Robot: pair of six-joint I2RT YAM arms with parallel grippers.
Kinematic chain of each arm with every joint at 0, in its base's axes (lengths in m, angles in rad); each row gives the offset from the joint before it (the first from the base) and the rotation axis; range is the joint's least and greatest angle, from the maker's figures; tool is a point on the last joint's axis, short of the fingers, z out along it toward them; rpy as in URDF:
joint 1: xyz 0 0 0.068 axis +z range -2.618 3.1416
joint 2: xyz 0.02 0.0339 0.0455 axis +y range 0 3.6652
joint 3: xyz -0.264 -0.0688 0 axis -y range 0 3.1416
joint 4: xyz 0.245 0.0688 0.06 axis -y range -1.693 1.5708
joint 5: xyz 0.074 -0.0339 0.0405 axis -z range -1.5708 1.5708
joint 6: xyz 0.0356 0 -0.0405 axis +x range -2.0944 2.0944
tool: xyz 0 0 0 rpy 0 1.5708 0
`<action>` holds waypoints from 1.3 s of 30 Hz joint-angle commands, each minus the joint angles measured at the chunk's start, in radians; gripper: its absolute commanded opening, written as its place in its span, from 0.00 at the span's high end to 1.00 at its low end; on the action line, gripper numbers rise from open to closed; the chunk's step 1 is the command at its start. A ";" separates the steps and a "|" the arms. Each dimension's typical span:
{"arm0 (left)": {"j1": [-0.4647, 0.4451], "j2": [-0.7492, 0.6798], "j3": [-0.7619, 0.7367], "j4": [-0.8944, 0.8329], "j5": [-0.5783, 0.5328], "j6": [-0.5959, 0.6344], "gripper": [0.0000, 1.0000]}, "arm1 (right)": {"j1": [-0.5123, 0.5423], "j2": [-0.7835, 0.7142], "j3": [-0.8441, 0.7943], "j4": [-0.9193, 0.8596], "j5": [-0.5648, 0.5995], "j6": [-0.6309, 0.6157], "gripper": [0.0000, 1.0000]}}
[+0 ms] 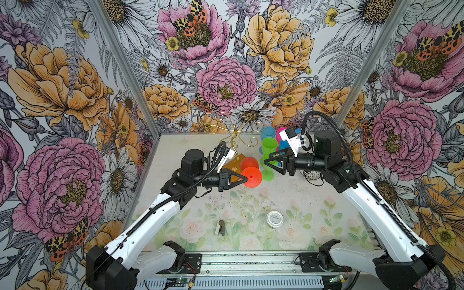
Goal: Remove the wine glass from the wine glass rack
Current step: 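Pull the red glass back with the left gripper while the right withdraws, then swing the red glass upright with the left gripper while the right reaches toward it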
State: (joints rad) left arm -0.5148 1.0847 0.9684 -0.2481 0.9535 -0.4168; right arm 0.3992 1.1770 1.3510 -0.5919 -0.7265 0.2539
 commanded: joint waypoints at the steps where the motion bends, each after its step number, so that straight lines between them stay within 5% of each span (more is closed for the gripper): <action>1: -0.022 -0.045 0.013 -0.101 -0.098 0.145 1.00 | -0.038 -0.004 -0.017 0.015 0.104 0.074 0.39; 9: -0.114 -0.209 -0.080 -0.115 -0.279 0.401 1.00 | -0.089 0.081 -0.013 0.000 0.182 0.216 0.35; 19: -0.263 -0.303 -0.159 -0.227 -0.464 0.731 1.00 | -0.085 0.170 0.028 -0.009 0.126 0.299 0.34; 23: -0.330 -0.285 -0.176 -0.246 -0.597 0.853 1.00 | -0.072 0.186 0.038 -0.021 0.110 0.286 0.34; 28: -0.452 -0.241 -0.210 -0.244 -0.890 1.072 1.00 | -0.061 0.216 0.071 -0.056 0.052 0.276 0.37; 39: -0.574 -0.250 -0.289 -0.126 -1.205 1.311 1.00 | -0.009 0.289 0.164 -0.197 0.072 0.185 0.38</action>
State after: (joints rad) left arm -1.0618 0.8524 0.6960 -0.4507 -0.1001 0.7876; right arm 0.3782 1.4517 1.4769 -0.7456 -0.6510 0.4763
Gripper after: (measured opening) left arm 0.056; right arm 0.616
